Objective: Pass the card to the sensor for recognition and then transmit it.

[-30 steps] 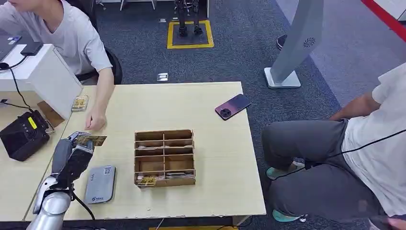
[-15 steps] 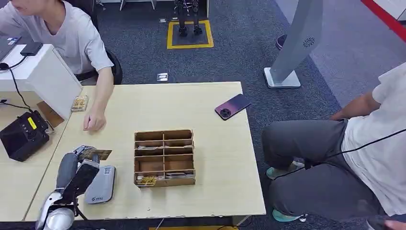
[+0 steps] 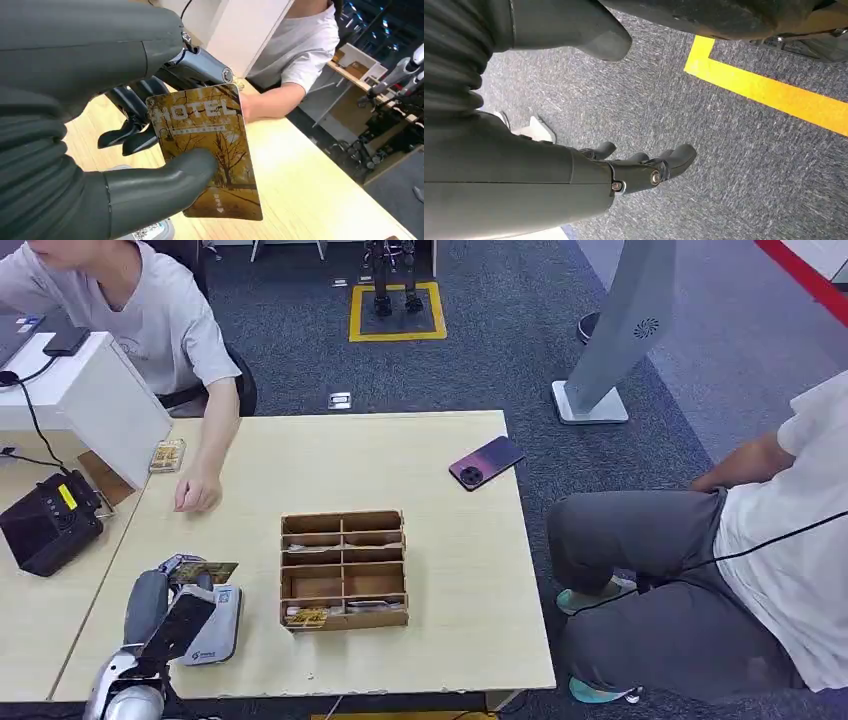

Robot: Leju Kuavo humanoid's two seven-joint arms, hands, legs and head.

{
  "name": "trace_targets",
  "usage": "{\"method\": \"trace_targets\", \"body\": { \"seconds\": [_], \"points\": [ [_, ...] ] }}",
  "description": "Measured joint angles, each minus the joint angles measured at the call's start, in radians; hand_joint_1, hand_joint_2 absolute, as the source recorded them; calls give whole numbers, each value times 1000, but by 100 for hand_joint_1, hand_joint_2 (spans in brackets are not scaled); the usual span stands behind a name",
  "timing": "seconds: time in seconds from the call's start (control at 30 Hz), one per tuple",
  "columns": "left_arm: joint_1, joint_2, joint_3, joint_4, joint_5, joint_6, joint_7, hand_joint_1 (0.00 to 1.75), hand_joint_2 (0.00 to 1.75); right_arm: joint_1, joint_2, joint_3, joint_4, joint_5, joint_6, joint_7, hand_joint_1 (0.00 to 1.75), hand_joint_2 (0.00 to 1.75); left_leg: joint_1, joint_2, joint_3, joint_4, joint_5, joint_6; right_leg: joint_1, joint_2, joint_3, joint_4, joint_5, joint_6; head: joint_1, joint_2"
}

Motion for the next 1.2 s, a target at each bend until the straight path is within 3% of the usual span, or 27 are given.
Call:
{"method": "trace_targets", "body": {
  "seconds": [1.2],
  "points": [
    [0,-10,24,37,23,5,-5,175,175,0,0,0,0,2,-4,0,0,175,0,0,0,0,0,0,0,0,0,0,0,0,0,0]
  ]
}}
